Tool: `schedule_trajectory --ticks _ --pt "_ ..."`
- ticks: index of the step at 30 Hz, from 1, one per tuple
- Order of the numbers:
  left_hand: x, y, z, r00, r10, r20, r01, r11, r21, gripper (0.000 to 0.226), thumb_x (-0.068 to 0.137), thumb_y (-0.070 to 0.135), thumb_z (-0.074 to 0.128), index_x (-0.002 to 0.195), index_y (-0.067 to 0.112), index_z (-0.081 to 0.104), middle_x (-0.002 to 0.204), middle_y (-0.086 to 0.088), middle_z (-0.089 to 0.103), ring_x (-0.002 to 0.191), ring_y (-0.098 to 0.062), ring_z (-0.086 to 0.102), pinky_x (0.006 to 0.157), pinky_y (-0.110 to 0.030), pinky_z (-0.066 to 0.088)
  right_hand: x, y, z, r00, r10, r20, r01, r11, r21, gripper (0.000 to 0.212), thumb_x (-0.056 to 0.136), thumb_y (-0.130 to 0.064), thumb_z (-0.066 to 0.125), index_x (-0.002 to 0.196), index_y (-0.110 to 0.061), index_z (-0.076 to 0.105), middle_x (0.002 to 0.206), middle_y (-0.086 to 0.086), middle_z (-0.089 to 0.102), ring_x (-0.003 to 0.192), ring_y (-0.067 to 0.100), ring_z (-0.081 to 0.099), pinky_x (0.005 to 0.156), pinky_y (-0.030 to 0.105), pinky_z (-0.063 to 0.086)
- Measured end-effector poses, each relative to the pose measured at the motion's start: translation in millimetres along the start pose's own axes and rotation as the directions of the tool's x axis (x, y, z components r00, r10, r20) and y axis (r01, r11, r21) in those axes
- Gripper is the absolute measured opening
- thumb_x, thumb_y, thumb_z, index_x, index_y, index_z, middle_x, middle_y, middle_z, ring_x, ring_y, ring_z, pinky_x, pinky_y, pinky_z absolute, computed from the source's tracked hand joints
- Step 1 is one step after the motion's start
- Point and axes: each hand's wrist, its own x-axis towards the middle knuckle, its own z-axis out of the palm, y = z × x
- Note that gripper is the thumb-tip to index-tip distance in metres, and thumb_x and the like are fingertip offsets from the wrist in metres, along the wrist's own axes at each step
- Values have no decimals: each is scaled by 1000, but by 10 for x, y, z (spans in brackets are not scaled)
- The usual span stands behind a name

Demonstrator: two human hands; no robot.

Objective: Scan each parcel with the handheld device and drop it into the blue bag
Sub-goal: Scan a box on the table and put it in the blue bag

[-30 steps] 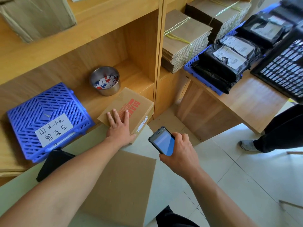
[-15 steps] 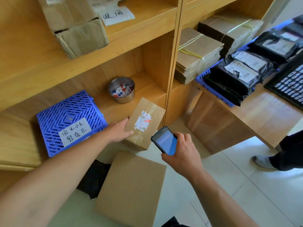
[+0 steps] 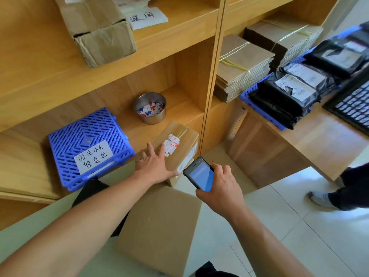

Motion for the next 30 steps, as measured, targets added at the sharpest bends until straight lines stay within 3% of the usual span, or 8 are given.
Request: schedule_trajectory --ticks 6,14,20,25,30 --pt "-113 -92 -48 999 -24 -46 19 993 -114 119 75 81 62 159 40 -13 154 -21 19 139 -48 33 107 -54 40 -24 179 -45 999 52 -2 -52 999 -2 78 69 -53 75 134 -26 39 111 -6 37 98 18 51 79 35 53" --pt "-459 -454 -142 970 -61 -235 -7 961 -277 122 75 79 66 153 52 -23 165 -14 0 146 -46 24 108 -61 39 44 231 -110 991 128 31 -129 992 10 78 68 -57 71 131 -23 41 111 -6 39 95 20 55 76 42 59" --pt "-691 -641 -96 945 -79 -317 -28 948 -318 122 75 73 72 153 54 -21 165 -10 1 147 -45 23 107 -64 40 44 137 -99 994 99 50 -99 995 10 77 68 -58 67 131 -21 41 110 -4 39 96 23 55 78 44 57" --pt "-851 -721 -8 925 -111 -362 -18 942 -335 123 73 71 75 154 53 -16 164 -11 4 146 -44 24 108 -64 41 7 94 -88 994 92 67 -90 996 -30 67 66 -60 65 117 -22 42 103 -5 39 89 22 55 70 44 60" --pt "-996 -811 77 906 -146 -397 0 938 -346 122 73 71 75 156 50 -12 162 -12 9 145 -44 26 110 -60 40 -51 54 -67 994 68 82 -63 996 -59 65 67 -60 66 114 -22 42 102 -4 39 90 22 55 75 42 57"
